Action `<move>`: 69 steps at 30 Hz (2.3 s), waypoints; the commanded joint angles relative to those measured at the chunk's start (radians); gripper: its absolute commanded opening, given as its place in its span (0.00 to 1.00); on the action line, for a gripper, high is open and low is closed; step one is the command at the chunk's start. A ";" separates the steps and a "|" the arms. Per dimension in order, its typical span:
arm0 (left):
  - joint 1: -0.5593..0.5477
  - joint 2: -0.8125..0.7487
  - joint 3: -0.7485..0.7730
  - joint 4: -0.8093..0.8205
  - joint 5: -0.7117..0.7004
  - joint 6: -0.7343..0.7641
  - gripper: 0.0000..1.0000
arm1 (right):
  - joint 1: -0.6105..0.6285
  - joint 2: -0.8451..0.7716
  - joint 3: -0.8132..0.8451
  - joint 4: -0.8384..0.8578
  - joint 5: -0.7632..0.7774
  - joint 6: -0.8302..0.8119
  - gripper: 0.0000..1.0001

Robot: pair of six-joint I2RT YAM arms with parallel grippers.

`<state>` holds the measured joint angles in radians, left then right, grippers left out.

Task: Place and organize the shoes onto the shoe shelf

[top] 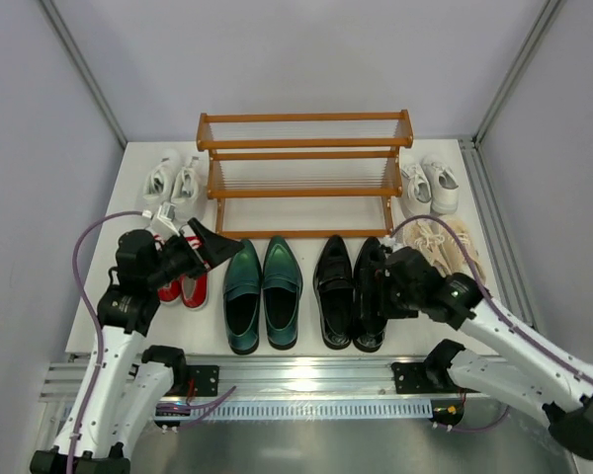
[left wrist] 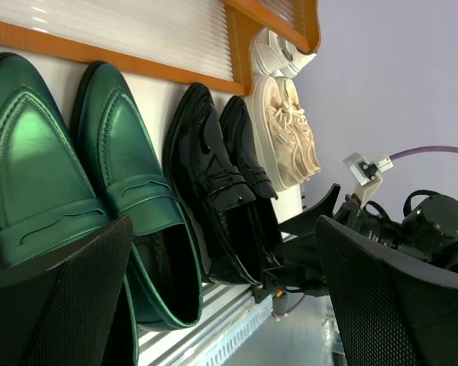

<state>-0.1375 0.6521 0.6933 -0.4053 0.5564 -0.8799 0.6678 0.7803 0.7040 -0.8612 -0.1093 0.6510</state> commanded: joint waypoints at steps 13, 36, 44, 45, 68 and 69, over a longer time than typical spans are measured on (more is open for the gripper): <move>-0.005 -0.101 0.031 -0.187 -0.095 0.147 1.00 | 0.334 0.347 0.131 0.036 0.565 0.400 0.60; -0.004 -0.101 0.029 -0.208 -0.098 0.173 1.00 | 0.469 0.442 0.107 0.019 0.628 0.530 0.04; -0.005 -0.108 0.057 -0.224 -0.104 0.174 1.00 | 0.543 0.402 0.314 -0.133 0.729 0.371 0.04; -0.005 -0.114 0.058 -0.227 -0.107 0.174 1.00 | 0.541 0.396 0.322 -0.142 0.753 0.363 0.04; -0.005 -0.189 0.112 -0.323 -0.136 0.197 1.00 | 0.222 0.499 0.360 0.231 0.639 -0.073 0.04; -0.005 -0.193 0.115 -0.334 -0.139 0.199 1.00 | 0.223 0.502 0.361 0.228 0.629 -0.073 0.04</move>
<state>-0.1383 0.4759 0.7658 -0.7181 0.4267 -0.7021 0.8867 1.2827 0.9897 -0.7822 0.5179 0.6456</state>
